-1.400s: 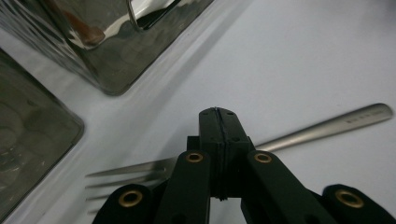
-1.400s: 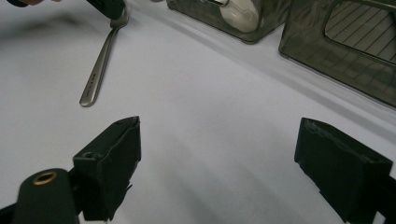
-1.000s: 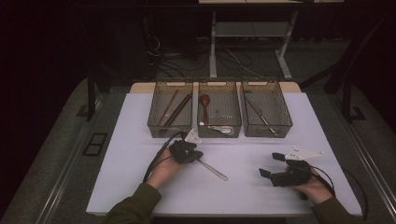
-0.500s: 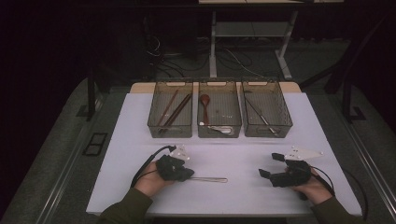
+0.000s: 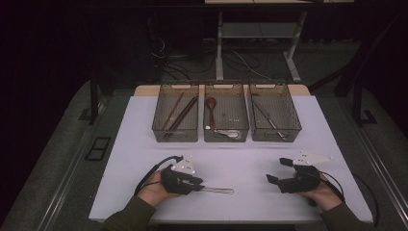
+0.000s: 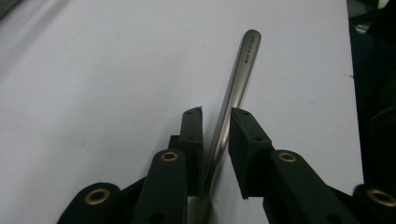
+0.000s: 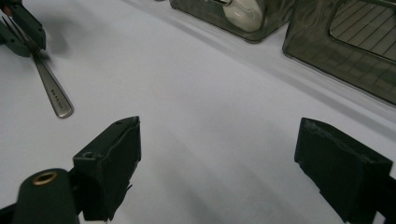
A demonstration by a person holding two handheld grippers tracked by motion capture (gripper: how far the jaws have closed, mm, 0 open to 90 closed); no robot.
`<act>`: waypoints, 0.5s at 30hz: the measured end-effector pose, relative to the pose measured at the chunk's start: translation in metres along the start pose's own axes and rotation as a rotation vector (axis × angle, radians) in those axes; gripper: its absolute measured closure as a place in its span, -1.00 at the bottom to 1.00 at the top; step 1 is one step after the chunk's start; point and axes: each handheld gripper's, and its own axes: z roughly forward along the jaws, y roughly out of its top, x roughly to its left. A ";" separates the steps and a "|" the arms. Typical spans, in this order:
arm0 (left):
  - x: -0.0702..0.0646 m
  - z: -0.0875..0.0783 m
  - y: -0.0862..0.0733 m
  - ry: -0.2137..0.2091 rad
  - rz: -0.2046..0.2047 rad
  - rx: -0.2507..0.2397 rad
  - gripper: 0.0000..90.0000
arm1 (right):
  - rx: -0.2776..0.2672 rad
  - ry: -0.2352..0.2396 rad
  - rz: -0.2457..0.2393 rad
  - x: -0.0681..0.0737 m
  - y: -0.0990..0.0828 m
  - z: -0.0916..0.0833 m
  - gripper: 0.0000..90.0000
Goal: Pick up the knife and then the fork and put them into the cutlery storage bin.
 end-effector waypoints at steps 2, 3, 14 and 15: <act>0.000 0.003 0.000 -0.011 0.020 0.016 0.61 | -0.001 0.001 -0.001 0.000 0.000 0.000 -0.68; 0.000 0.005 0.000 -0.009 0.032 0.030 0.61 | -0.001 0.002 -0.001 0.000 0.000 0.000 -0.68; -0.001 0.006 0.000 -0.028 0.043 0.042 0.81 | 0.001 0.007 -0.003 0.001 0.000 0.001 -0.68; -0.001 0.006 0.000 -0.040 0.039 0.041 0.82 | 0.001 0.007 -0.002 0.001 0.000 0.001 -0.68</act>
